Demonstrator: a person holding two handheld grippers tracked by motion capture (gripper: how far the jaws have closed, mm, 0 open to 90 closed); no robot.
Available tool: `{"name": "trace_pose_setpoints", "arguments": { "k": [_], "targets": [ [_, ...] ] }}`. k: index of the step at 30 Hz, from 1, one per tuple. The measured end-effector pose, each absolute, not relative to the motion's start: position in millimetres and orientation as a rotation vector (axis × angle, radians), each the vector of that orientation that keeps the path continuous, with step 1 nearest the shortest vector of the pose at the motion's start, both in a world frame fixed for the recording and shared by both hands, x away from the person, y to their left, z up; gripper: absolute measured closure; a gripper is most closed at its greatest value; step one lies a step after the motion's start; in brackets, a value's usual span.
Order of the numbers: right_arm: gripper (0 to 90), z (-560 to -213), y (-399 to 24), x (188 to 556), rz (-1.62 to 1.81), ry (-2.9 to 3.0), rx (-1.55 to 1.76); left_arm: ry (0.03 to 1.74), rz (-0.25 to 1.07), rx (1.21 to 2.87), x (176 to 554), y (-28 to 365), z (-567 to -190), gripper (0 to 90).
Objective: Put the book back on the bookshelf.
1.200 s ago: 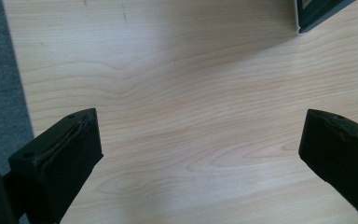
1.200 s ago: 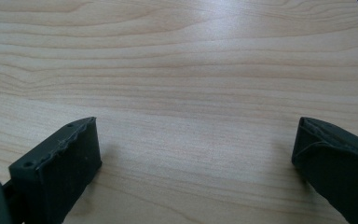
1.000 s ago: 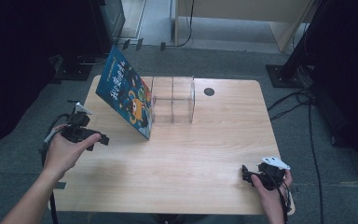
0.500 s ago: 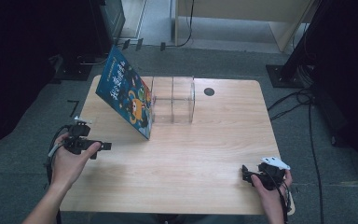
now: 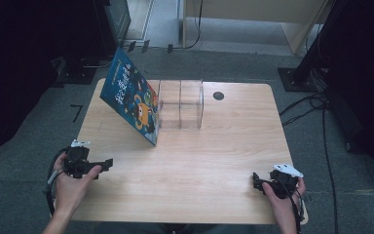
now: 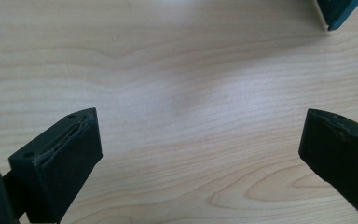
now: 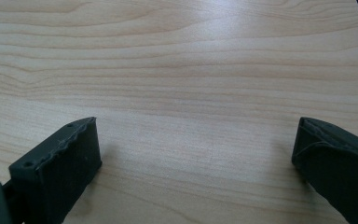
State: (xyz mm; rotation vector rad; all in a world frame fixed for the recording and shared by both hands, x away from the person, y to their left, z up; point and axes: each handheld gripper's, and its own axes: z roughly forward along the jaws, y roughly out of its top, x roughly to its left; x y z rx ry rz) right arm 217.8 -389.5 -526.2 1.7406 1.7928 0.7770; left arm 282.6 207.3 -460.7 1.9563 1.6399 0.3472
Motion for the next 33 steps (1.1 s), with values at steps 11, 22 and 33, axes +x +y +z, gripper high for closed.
{"name": "trace_pose_setpoints", "arguments": {
  "k": [11, 22, 33],
  "targets": [
    [0.4, -526, -390, 218, 0.775, 1.795, 1.738, 1.635, 0.416, 1.923, 260, 222, -486, 0.0],
    [0.4, -526, -390, 218, 0.775, 1.795, 1.738, 1.643, 0.453, 1.865, 245, 232, -509, 0.0],
    [0.5, -526, -390, 218, 0.779, 1.802, 1.731, 1.582, 0.636, 1.929, 243, 217, -519, 0.0]
  ]
}}
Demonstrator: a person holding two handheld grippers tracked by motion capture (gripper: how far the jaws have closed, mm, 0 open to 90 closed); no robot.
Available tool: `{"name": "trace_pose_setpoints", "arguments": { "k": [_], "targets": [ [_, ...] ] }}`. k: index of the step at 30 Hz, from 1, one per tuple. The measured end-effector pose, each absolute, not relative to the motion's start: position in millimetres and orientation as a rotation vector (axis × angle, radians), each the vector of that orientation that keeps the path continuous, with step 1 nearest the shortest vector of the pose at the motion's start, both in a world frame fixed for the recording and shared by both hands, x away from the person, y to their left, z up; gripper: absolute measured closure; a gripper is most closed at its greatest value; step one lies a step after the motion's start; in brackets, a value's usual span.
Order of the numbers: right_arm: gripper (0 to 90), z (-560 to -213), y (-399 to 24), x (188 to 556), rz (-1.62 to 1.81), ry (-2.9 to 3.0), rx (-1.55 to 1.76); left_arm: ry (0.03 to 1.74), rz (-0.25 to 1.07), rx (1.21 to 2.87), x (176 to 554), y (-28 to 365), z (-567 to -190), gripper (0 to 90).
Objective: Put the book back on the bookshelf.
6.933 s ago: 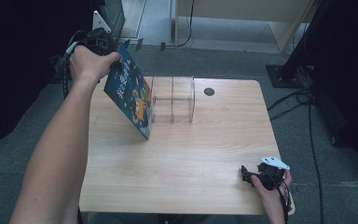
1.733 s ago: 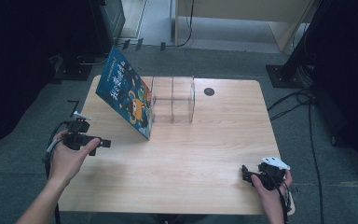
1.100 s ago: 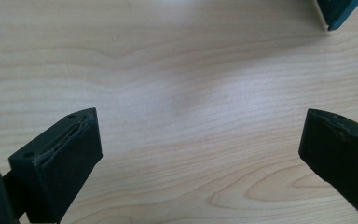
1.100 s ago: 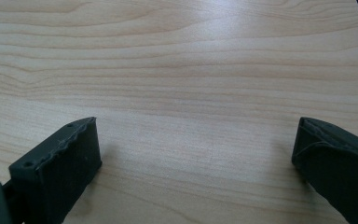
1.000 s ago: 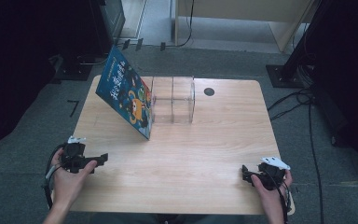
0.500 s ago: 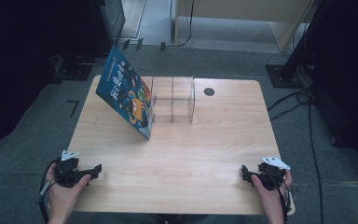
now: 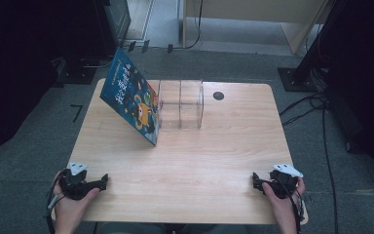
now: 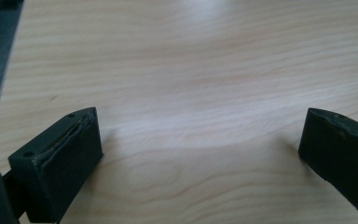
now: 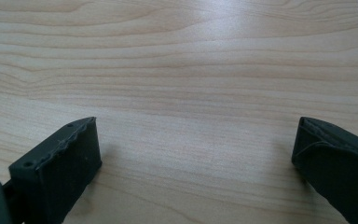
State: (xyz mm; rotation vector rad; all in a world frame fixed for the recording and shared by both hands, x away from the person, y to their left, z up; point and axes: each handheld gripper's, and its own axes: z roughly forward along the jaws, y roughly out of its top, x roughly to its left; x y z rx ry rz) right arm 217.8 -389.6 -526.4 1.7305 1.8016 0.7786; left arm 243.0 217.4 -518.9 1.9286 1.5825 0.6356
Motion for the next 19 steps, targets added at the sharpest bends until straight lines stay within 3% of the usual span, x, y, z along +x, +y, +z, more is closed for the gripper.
{"name": "trace_pose_setpoints", "arguments": {
  "k": [19],
  "targets": [
    [0.4, -526.4, -389.1, 217.7, 0.782, 1.805, 1.731, 1.604, 0.645, 1.911, 243.7, 218.0, -519.0, 0.0]
  ]
}}
